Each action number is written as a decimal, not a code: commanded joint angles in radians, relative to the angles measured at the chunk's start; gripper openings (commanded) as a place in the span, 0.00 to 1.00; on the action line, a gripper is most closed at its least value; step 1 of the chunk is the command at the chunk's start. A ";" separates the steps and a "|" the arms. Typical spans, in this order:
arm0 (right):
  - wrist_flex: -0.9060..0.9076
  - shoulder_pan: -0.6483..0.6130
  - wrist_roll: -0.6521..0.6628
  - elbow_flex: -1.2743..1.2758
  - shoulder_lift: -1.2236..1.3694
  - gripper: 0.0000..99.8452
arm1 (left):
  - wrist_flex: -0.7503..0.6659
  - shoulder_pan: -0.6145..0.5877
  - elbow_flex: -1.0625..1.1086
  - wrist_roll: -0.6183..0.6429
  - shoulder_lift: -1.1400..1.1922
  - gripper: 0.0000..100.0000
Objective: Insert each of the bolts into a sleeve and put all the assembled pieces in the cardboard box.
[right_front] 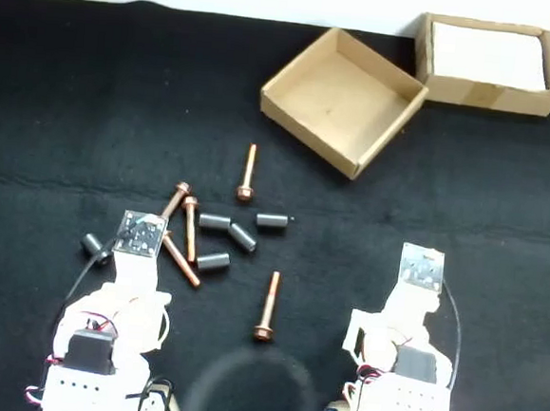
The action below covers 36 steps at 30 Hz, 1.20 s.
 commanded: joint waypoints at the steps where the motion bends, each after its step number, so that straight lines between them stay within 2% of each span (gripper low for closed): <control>1: 0.024 0.018 -0.005 0.044 0.001 0.01 | 0.005 0.012 0.018 0.005 -0.010 0.01; 16: 0.024 0.018 -0.005 0.044 0.001 0.01 | 0.005 0.004 0.013 0.005 -0.012 0.01; 19: 0.024 0.018 -0.005 0.044 0.001 0.01 | -0.003 -0.061 -0.022 0.003 -0.013 0.01; 26: 0.024 0.018 -0.005 0.044 0.001 0.01 | -0.031 -0.317 -0.199 0.003 -0.015 0.01; 29: 0.024 0.018 -0.005 0.044 0.001 0.01 | -0.083 -0.354 -0.219 0.003 -0.015 0.01; 36: 0.024 0.018 -0.005 0.044 0.001 0.01 | -0.089 -0.421 -0.257 0.003 -0.015 0.01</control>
